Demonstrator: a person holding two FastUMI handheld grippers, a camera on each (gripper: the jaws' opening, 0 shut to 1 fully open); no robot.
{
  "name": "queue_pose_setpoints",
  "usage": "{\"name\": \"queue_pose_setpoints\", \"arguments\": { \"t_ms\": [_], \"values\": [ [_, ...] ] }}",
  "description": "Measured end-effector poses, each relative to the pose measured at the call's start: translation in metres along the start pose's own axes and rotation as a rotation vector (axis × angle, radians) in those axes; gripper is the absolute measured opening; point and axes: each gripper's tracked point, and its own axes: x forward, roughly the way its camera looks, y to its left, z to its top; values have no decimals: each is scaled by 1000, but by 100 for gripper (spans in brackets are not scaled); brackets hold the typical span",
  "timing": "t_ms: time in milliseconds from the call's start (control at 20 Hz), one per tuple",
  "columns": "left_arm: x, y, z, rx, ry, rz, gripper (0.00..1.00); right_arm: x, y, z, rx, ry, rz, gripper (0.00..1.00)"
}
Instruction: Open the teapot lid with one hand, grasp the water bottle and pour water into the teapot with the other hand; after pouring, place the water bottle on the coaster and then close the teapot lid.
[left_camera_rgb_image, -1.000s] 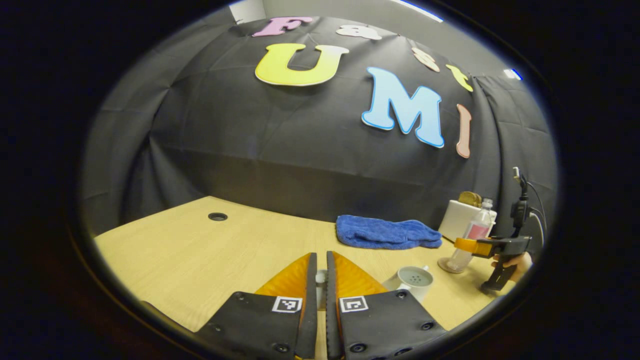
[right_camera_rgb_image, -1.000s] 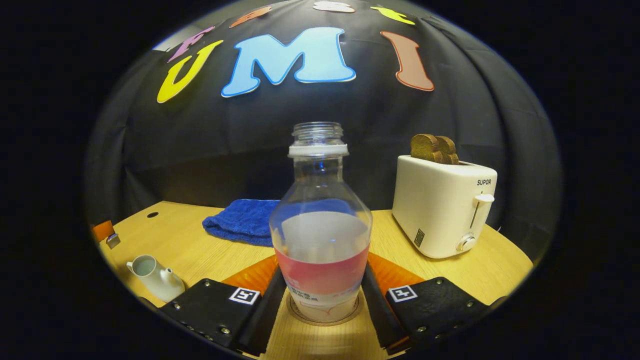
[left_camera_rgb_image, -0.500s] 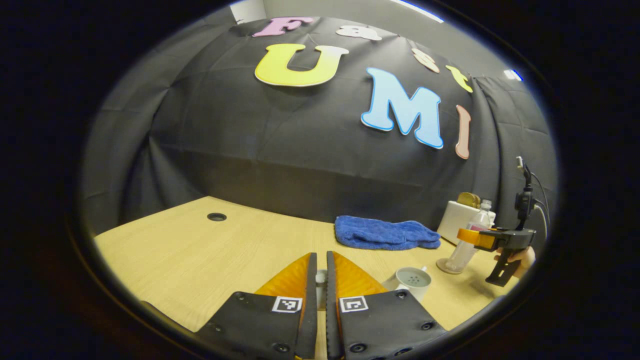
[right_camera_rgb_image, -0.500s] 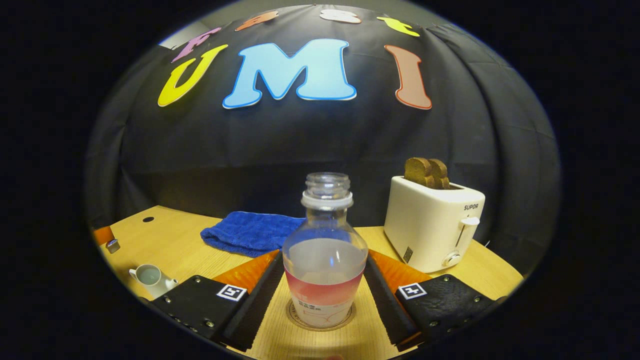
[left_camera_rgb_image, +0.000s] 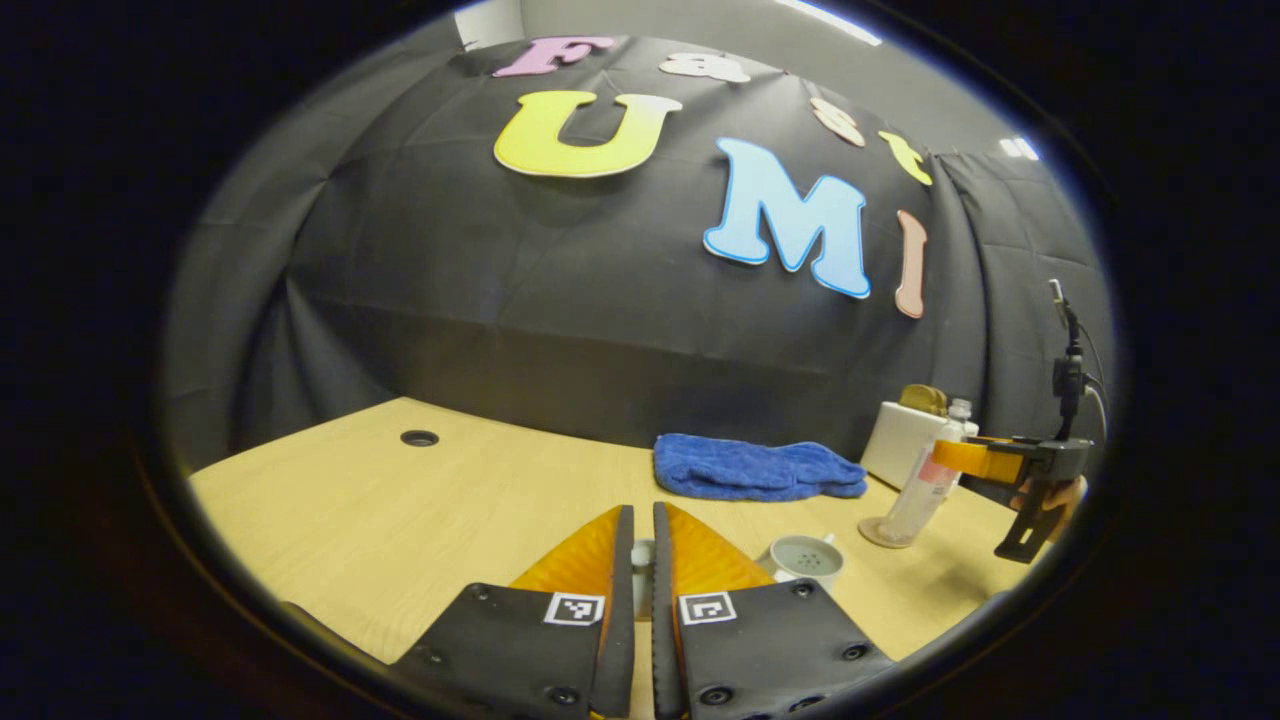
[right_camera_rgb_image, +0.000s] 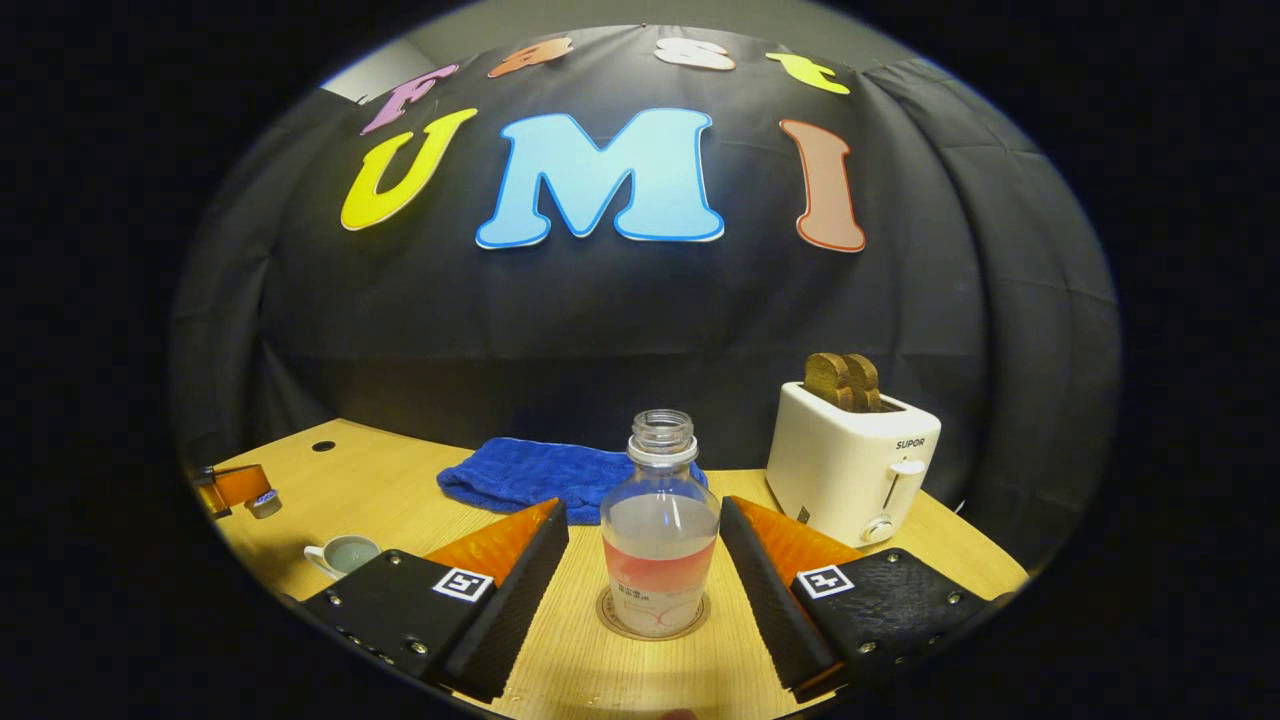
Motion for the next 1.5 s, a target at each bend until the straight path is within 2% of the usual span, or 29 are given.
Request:
{"name": "queue_pose_setpoints", "arguments": {
  "t_ms": [200,350,650,950,1200,1500],
  "values": [
    [-2,-11,0,2,-4,-20,13,-22,-1,5,-3,-47,-8,95],
    [-3,-17,1,11,-6,-31,14,-36,0,6,41,-61,3,95],
    [-7,-36,6,11,-8,-69,13,-69,-1,-13,102,-51,-4,94],
    [-1,-61,8,57,-2,-79,14,-106,-2,-32,37,-52,-48,94],
    [22,-106,2,123,-5,-108,13,-114,0,-43,-23,-62,-44,94],
    [47,-129,-18,166,34,-103,14,-115,5,-44,15,-60,-6,95]
  ]
}}
